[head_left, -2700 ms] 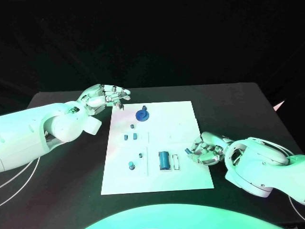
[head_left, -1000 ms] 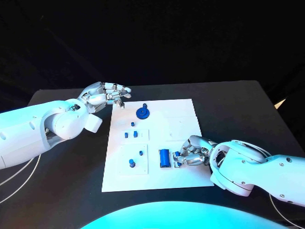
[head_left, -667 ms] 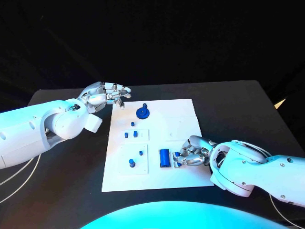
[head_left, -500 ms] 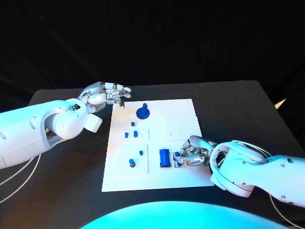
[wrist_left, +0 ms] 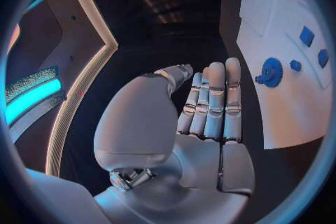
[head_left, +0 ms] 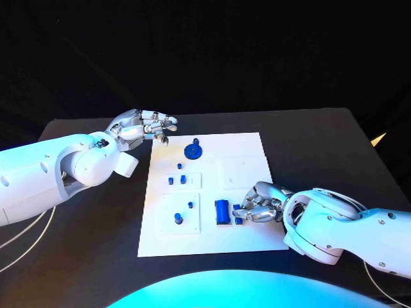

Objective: Assemble the parts on the task board

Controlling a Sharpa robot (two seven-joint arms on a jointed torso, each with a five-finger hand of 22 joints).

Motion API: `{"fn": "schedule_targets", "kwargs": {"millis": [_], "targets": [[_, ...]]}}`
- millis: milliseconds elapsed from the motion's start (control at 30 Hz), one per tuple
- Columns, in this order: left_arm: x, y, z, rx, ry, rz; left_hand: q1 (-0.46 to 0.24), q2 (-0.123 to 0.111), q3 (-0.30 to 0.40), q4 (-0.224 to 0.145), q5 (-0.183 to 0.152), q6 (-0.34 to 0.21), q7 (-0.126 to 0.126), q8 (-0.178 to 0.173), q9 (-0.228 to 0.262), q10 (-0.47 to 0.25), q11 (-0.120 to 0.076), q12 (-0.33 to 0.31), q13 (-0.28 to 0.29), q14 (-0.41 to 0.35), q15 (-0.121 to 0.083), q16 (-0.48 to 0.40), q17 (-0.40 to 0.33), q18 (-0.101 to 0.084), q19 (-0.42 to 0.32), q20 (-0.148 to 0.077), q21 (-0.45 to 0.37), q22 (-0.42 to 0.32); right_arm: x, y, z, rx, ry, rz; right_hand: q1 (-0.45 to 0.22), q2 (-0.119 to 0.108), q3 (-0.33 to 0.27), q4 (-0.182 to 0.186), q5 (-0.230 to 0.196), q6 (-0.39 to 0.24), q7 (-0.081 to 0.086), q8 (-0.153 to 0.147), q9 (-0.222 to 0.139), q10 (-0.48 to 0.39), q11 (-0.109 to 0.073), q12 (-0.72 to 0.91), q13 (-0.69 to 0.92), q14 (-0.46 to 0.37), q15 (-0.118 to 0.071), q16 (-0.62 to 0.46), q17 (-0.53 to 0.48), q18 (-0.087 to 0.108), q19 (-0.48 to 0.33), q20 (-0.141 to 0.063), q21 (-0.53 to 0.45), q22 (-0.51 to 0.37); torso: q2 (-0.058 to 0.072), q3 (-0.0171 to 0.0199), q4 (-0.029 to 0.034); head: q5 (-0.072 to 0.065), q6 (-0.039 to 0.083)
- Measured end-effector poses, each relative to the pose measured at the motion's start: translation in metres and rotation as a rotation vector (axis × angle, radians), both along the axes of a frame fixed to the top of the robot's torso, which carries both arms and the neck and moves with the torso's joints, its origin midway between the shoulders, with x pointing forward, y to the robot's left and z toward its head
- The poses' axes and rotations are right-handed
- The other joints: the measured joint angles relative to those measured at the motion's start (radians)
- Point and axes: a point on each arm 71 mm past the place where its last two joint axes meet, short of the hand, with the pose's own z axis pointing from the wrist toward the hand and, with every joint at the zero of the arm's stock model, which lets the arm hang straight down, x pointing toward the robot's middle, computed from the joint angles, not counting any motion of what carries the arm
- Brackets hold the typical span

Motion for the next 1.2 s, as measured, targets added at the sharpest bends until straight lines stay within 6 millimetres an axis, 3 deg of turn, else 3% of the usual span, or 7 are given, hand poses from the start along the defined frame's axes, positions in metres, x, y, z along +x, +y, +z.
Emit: {"fn": "schedule_targets", "kwargs": {"millis": [33,200,600,867,967,1067,1200], "targets": [[0.000,0.000,0.000,0.000,0.000,0.000,0.000,0.000,0.000,0.000,0.000,0.000,0.000,0.000,0.000,-0.001,0.001,0.000,0.000,0.000,0.000,0.000,0.000,0.000,0.000,0.000,0.000,0.000,0.000,0.000,0.000,0.000,0.000,0.000,-0.004,-0.004,-0.004,0.004,-0.004,0.000,0.000,0.000,-0.001,0.000,0.000,0.000,0.000,0.000,0.000,0.000,0.000,0.000,0.000,0.000,0.000,0.000,0.000,0.0000,0.0000,0.000,0.000],[0.000,0.000,0.000,0.000,0.000,0.000,0.000,0.000,0.000,0.000,0.000,0.000,0.000,0.000,0.000,-0.001,0.001,0.000,0.000,0.000,0.000,0.000,0.000,0.000,0.000,0.000,0.000,0.000,0.000,0.000,0.000,-0.001,-0.001,0.000,-0.013,-0.013,-0.061,0.022,0.077,0.000,0.000,0.000,-0.002,0.000,0.000,-0.004,0.000,0.000,0.000,0.000,0.000,0.000,0.000,0.000,0.000,0.000,0.000,0.0000,-0.0003,0.001,-0.002],[0.000,0.000,0.000,0.001,0.001,0.001,0.000,0.000,0.000,0.000,0.000,0.000,0.000,0.000,0.000,-0.001,0.001,0.000,0.000,0.000,0.000,0.000,0.000,0.000,0.000,0.000,0.000,0.000,0.000,-0.002,0.000,-0.004,-0.002,-0.002,-0.012,-0.013,-0.073,0.014,0.077,0.000,0.000,0.000,-0.004,0.000,0.000,-0.004,0.000,0.000,0.000,0.000,0.000,0.000,0.000,0.000,0.000,0.000,0.000,0.0005,-0.0005,0.001,-0.005],[0.000,0.001,0.000,0.001,0.001,0.001,0.000,0.000,0.000,0.000,0.000,0.000,0.000,0.000,0.001,-0.001,0.001,0.000,0.000,0.000,0.000,0.000,0.000,0.000,0.000,0.000,0.000,0.000,-0.001,-0.007,0.000,-0.005,-0.002,-0.002,0.042,-0.015,-0.097,-0.010,0.069,0.000,0.000,-0.004,-0.004,0.000,0.000,-0.004,0.000,0.000,0.000,0.000,0.000,0.000,0.000,0.000,0.000,0.000,0.000,0.0009,-0.0005,0.002,-0.007],[0.000,0.001,0.000,0.002,0.002,0.002,0.000,0.000,0.000,0.000,0.000,0.000,0.000,0.000,0.001,-0.001,0.001,0.000,0.000,0.000,0.000,0.000,0.000,0.000,0.000,0.000,0.000,0.000,-0.002,-0.009,0.001,0.000,-0.004,0.001,0.043,-0.015,-0.126,0.018,0.013,0.000,0.000,-0.008,-0.005,0.000,0.000,-0.004,0.000,0.000,0.000,0.000,0.000,0.000,0.000,0.000,0.000,0.000,0.000,0.0011,-0.0006,0.003,-0.007],[0.000,0.001,0.000,0.002,0.002,0.002,0.000,0.000,0.000,0.000,0.000,0.000,0.000,0.000,0.001,-0.001,0.001,0.000,0.000,0.000,0.000,0.000,0.000,0.000,0.000,0.000,0.000,0.000,-0.002,-0.011,0.002,0.007,-0.008,0.004,0.036,-0.009,-0.184,0.057,0.067,0.000,0.000,-0.008,-0.005,0.000,0.000,-0.004,0.000,0.000,0.000,0.000,0.000,0.000,0.000,0.000,0.000,0.000,0.000,0.0011,-0.0006,0.003,-0.007],[0.000,0.001,0.000,0.003,0.003,0.002,0.000,0.000,0.000,0.000,0.000,0.000,0.000,0.000,0.001,-0.001,0.001,0.000,0.000,0.000,0.000,0.000,0.000,0.000,0.000,0.000,0.000,0.000,-0.003,-0.013,0.003,0.017,-0.014,0.011,0.036,-0.009,-0.204,0.069,0.081,0.000,0.000,-0.008,-0.005,0.000,0.000,-0.004,0.000,0.000,0.000,0.000,0.000,0.000,0.000,0.000,0.000,0.000,0.000,0.0011,-0.0012,0.003,-0.006]]}}
